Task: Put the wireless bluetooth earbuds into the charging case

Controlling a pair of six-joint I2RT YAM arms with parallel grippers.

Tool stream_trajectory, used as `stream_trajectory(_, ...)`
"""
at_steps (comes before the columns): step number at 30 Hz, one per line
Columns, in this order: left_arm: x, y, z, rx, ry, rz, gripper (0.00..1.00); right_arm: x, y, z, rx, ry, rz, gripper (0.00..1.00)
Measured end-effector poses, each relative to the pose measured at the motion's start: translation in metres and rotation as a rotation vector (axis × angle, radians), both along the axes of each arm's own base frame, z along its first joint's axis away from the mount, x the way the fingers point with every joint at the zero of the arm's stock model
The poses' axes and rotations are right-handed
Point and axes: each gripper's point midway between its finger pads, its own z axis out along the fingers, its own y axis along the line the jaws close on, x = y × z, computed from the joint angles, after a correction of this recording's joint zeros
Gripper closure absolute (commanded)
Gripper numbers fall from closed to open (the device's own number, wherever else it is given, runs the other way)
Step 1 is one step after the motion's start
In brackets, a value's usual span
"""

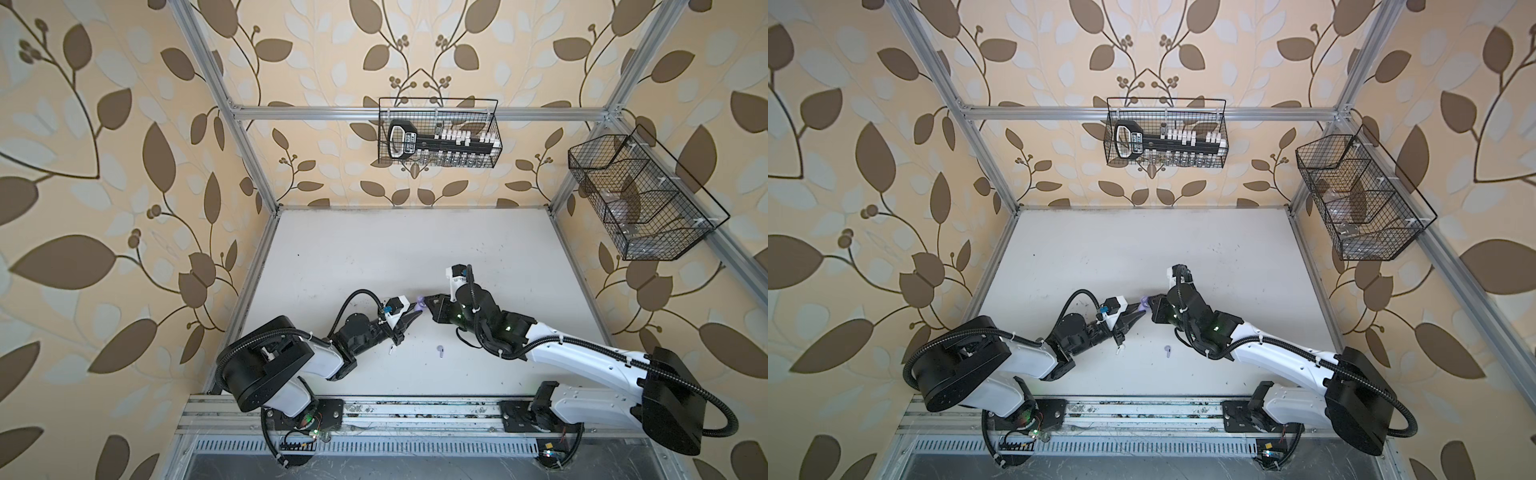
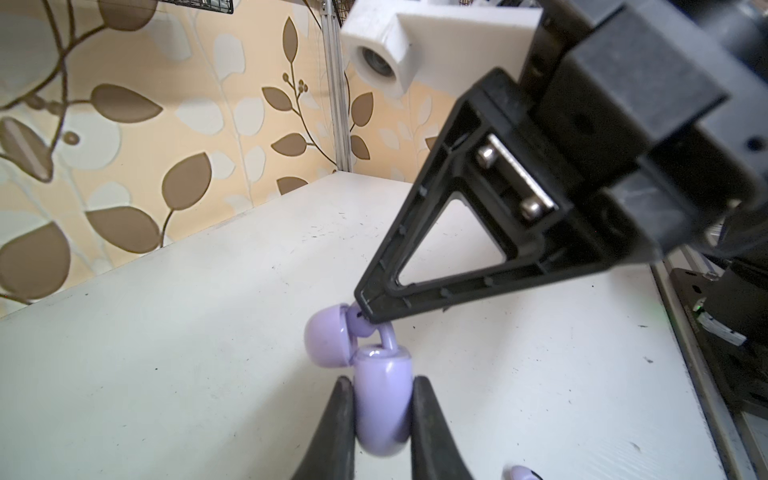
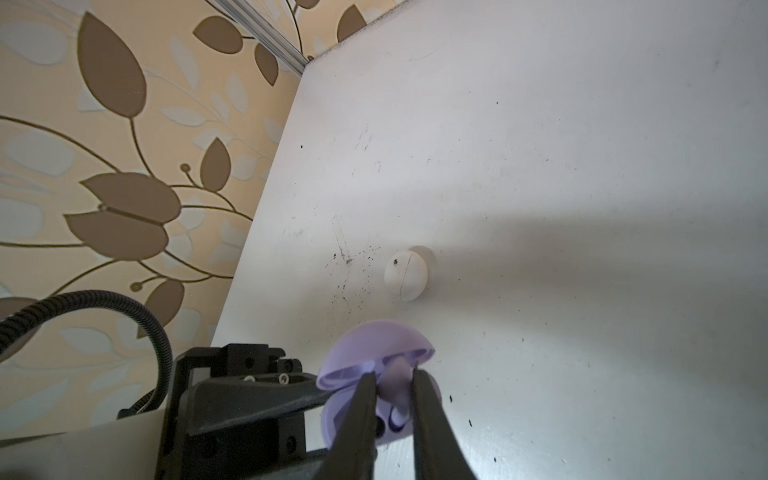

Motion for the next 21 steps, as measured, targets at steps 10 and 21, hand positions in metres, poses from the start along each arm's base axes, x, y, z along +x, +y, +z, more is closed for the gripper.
stream_trajectory(10, 0.000, 0.001, 0.000, 0.001, 0.000, 0.004, 1.00, 0.001, 0.001, -0.001, 0.010, 0.004, -0.003, 0.88)
stream_trajectory(21, -0.001, 0.002, -0.005, 0.012, 0.011, 0.004, 1.00, 0.001, 0.001, -0.014, -0.014, 0.040, -0.010, 0.87)
